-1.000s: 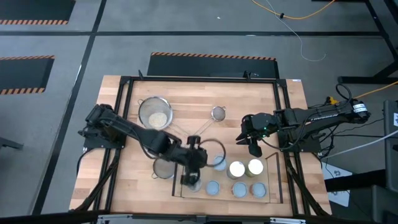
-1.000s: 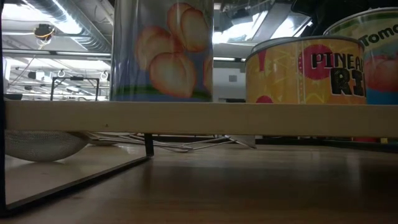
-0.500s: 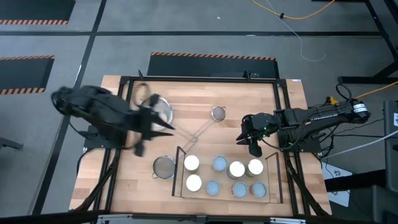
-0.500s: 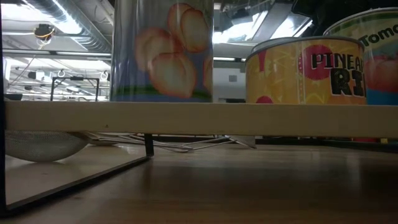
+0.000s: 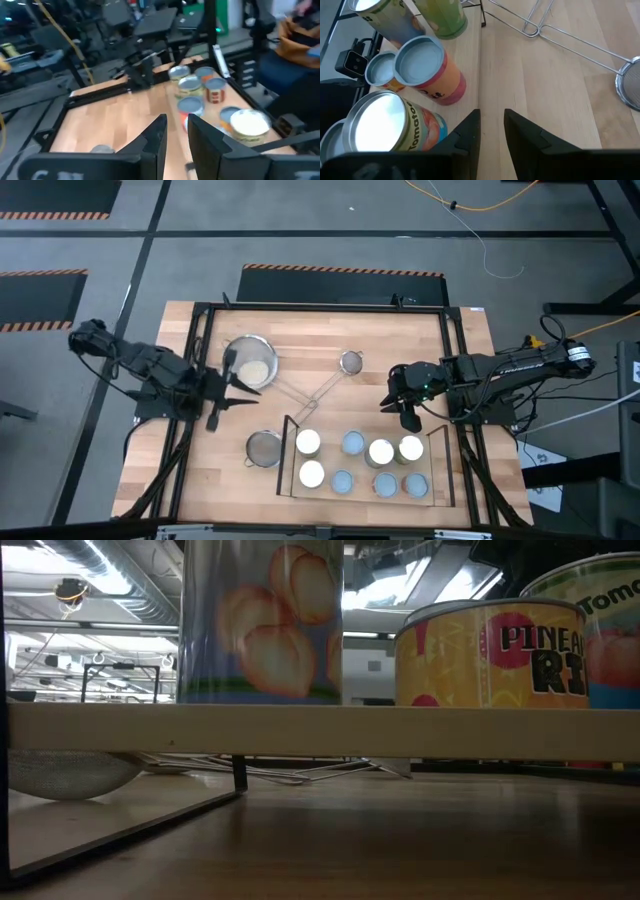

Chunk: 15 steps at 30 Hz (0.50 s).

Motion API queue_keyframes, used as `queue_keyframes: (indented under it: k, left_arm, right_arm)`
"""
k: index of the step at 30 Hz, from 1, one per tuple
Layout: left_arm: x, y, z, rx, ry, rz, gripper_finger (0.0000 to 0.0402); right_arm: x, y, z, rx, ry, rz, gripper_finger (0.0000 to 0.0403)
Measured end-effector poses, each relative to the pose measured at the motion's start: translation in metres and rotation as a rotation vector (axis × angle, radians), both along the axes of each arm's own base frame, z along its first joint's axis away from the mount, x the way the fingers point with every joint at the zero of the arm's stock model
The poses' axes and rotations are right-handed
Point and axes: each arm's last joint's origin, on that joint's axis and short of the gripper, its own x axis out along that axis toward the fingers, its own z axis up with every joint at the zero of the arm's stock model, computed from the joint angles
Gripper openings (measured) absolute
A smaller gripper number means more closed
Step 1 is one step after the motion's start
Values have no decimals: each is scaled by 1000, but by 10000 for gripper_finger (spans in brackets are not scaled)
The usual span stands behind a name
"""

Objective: Pick and place cans onto a shelf
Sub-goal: Return to Home Position

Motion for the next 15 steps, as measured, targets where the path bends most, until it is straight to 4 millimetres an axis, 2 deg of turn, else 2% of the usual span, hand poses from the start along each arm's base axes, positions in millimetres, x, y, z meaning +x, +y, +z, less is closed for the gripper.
queue_keyframes:
  k: [7, 15]
  left_arm:
    - [-29, 23, -56, -51, -117, 74, 69]
    - [-51, 35, -108, -99, -232, 94, 69]
  right_arm:
    - [0, 0, 0, -2, 0, 2, 90]
    - [0, 0, 0, -2, 0, 2, 90]
